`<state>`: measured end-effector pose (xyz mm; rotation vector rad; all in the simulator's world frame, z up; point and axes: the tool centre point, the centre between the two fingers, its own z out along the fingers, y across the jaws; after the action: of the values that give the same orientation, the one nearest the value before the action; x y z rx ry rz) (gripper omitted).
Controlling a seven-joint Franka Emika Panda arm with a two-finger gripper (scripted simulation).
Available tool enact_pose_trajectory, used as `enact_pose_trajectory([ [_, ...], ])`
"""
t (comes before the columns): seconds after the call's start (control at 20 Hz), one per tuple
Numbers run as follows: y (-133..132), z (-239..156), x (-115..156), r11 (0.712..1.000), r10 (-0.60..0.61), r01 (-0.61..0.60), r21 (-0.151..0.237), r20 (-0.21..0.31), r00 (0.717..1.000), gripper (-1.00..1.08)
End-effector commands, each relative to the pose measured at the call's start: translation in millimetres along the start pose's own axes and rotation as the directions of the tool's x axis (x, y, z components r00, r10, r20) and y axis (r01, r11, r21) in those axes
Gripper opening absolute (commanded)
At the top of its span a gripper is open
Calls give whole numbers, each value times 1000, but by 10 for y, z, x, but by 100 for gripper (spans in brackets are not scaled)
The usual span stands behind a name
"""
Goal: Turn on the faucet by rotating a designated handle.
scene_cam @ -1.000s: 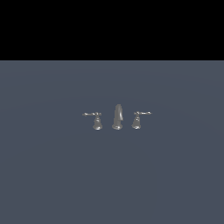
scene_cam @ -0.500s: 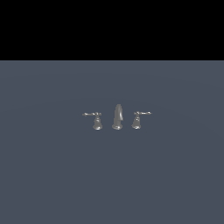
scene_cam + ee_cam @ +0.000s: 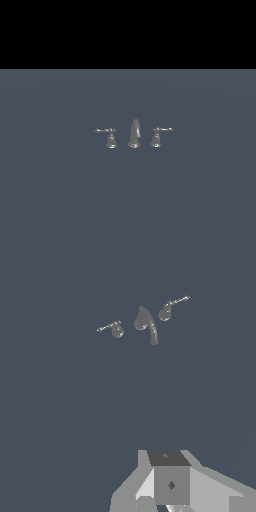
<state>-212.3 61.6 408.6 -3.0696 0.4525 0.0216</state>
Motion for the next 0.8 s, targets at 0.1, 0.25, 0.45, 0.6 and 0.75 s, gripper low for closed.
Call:
enact_pose_trajectory([
  [0.1,-197,267,113,995,98,-98,0,-3,995,-100],
  [0.25,-322,443,202,987,163,-163,0,-4,987,-100],
  [0.45,-478,675,333,969,246,-246,1,-6,969,-100],
  [0.6,-586,846,439,952,306,-306,1,-8,952,-100],
  [0.75,-685,1013,550,931,364,-364,2,-9,931,-100],
])
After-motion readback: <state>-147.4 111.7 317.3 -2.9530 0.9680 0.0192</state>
